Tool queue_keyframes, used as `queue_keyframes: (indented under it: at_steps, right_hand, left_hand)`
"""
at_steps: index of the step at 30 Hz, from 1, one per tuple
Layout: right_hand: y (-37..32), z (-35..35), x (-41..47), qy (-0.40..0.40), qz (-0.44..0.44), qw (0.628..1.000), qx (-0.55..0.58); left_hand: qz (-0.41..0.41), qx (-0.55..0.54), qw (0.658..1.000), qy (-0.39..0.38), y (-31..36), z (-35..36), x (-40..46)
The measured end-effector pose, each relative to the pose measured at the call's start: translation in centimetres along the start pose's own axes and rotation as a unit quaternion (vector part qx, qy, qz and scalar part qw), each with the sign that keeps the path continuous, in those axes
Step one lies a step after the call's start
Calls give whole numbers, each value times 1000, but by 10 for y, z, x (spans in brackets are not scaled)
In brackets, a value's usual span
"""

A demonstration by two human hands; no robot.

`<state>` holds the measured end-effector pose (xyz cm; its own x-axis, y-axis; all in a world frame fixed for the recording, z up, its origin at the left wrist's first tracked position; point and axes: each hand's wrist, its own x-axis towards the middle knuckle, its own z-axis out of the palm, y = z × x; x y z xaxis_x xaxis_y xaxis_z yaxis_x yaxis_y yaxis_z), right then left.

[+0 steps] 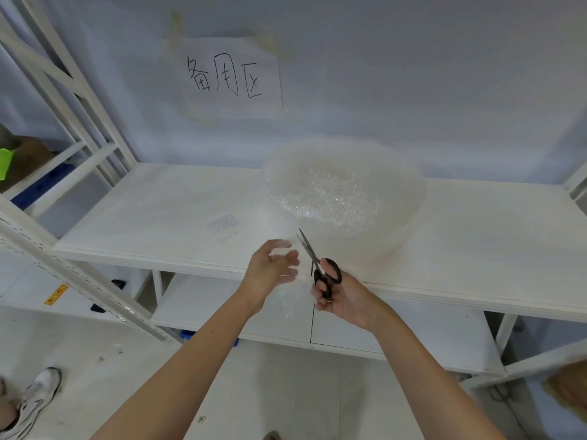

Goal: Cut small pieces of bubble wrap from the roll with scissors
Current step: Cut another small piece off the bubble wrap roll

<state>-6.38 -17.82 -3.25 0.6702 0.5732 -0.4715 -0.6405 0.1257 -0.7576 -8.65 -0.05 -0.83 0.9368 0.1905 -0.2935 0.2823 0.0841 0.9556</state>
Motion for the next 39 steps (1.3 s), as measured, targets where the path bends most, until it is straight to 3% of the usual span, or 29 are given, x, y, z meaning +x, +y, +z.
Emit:
queue_keyframes:
  at_steps: [13,21,39]
  right_hand:
    - [17,2,2,-20,10,1000,-12]
    - [26,3,1,-27,8,1000,-12]
    - [15,19,4,-15,-7,999,-31]
  left_hand:
    - [4,-49,996,70,-8,7,-1]
    - [-11,-78,994,75,-7,11,-3]
    - [-22,-33,998,45,-9,1,-11]
